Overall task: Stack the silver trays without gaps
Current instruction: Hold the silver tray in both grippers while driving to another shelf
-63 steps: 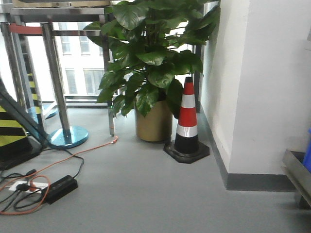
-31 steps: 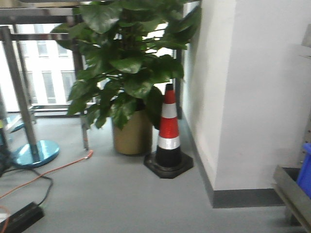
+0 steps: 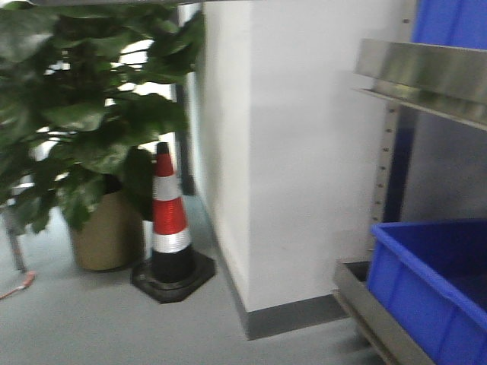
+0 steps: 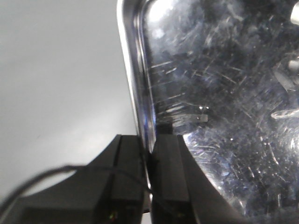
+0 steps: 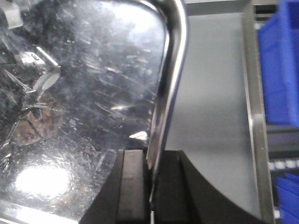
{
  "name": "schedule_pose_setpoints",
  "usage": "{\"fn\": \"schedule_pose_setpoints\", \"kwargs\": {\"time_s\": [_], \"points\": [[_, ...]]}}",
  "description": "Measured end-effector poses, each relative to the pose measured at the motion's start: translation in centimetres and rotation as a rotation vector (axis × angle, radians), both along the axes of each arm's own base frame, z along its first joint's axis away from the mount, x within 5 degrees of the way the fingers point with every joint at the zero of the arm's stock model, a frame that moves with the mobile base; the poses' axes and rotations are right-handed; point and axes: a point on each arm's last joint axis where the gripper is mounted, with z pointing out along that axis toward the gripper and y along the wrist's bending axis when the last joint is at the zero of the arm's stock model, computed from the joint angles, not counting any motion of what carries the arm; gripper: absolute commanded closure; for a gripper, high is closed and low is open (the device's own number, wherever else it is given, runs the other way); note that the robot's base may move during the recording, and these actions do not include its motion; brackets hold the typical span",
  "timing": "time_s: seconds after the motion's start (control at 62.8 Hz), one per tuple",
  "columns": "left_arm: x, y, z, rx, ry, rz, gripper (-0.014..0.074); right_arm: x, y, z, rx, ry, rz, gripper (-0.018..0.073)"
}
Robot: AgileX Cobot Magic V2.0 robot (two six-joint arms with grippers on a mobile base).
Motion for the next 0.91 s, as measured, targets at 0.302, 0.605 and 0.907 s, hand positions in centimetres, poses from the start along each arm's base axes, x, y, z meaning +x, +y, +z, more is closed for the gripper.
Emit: {"fn": "schedule_pose_setpoints", "kwargs": {"time_s": [0.302, 0.605, 0.907], "points": [[0.0, 0.0, 0.0, 0.0, 0.0, 0.0, 0.0644, 0.01, -0.01, 0.0, -0.002, -0.001, 0.0, 0.0501], [0.0, 0.0, 0.0, 0.0, 0.0, 0.0, 0.0644, 0.01, -0.01, 0.0, -0.002, -0.001, 0.0, 0.0501], [0.01, -0.01, 0.01, -0.001, -0.002, 0.0, 0.0644, 0.01, -0.01, 0.0, -0.002, -0.001, 0.0, 0.0501]]}}
